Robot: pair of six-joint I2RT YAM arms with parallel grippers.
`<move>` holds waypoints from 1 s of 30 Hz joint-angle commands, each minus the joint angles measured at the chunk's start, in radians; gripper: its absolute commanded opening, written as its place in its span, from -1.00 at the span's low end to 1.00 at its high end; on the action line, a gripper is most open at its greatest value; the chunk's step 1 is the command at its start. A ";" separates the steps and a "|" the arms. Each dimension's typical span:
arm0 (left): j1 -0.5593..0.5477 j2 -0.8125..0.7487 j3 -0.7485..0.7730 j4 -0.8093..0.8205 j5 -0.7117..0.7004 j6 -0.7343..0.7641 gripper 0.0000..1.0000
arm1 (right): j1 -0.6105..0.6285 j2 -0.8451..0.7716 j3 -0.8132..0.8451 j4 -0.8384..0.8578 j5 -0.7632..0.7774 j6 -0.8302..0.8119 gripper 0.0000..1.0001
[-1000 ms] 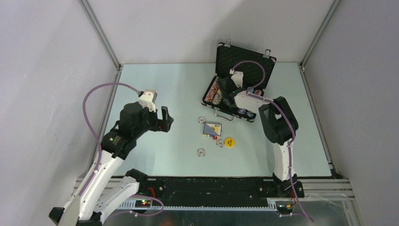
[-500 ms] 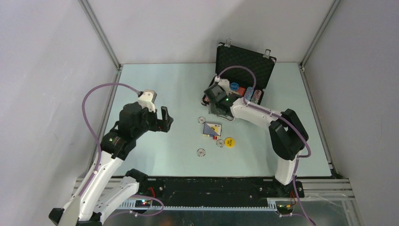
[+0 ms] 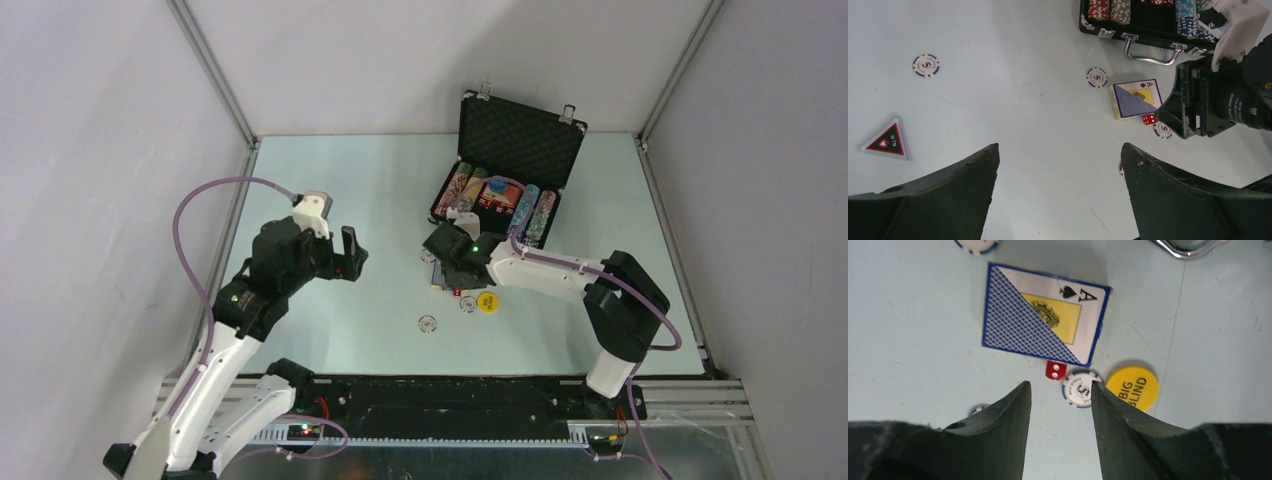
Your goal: Pack up texas hold em set
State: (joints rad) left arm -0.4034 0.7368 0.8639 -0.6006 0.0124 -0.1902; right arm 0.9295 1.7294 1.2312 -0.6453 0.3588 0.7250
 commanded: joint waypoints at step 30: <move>0.008 -0.011 0.001 0.032 0.018 0.021 0.92 | 0.003 0.072 -0.038 0.051 -0.049 0.045 -0.20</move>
State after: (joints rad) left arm -0.4034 0.7368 0.8639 -0.6006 0.0132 -0.1902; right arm 0.9398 1.7817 1.1912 -0.6167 0.3080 0.7670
